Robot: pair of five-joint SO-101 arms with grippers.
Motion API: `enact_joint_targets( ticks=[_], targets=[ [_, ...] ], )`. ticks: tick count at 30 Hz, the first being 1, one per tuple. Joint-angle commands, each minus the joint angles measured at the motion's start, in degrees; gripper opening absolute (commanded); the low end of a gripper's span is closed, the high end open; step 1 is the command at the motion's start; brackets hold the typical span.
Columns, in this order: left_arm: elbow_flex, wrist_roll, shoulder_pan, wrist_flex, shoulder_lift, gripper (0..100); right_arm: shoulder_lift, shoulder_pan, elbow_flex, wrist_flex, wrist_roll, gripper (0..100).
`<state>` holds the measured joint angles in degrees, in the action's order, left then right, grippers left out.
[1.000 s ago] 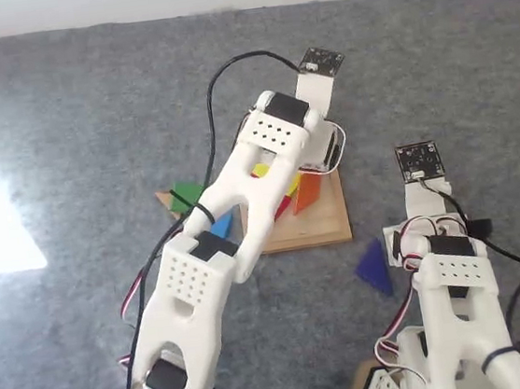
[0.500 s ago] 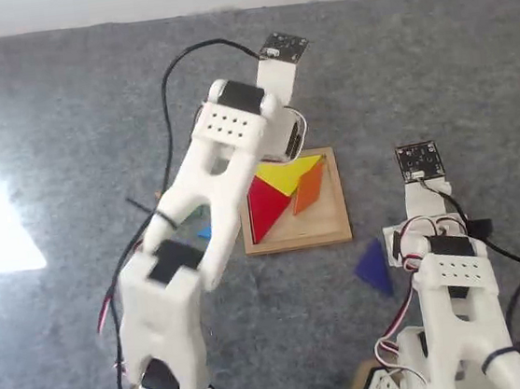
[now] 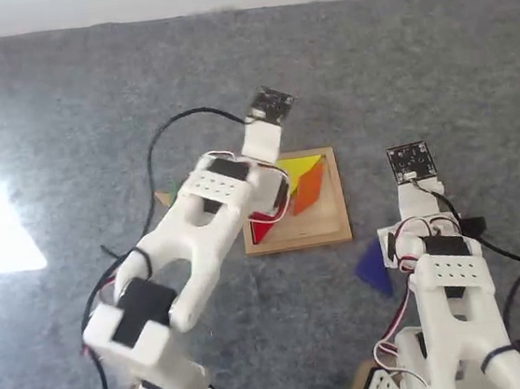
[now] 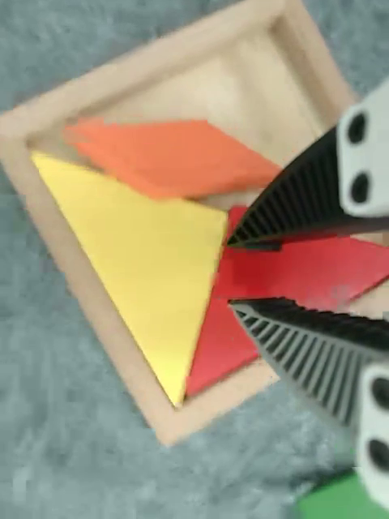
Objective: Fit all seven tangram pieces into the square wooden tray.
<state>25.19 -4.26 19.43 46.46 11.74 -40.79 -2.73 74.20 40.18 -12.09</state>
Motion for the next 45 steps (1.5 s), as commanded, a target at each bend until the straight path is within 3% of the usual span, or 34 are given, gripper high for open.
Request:
enact_joint_targets(
  ticks=[1,12,21,26,30,45],
  targets=[
    [-8.57,-0.53,3.6,1.67,4.92,10,-1.1,0.66,-0.35,-0.66,-0.53,51.9],
    [-19.21,-0.88,6.07,9.14,9.67,9,-1.1,0.66,-0.35,-0.92,-0.53,51.9],
    [-12.0,-0.26,4.92,5.01,1.05,9,-1.1,0.66,-0.35,-0.92,-0.53,51.9],
    [-10.15,0.09,7.21,12.75,-1.49,9,-1.1,0.57,-0.35,-0.92,-0.53,51.9],
    [-5.76,1.32,11.78,12.22,-4.04,9,-1.1,0.57,-0.35,-0.92,-0.53,51.9],
    [-5.49,1.67,11.87,8.7,-0.53,9,-1.1,0.66,-0.35,-0.84,-0.53,51.9]
  ],
)
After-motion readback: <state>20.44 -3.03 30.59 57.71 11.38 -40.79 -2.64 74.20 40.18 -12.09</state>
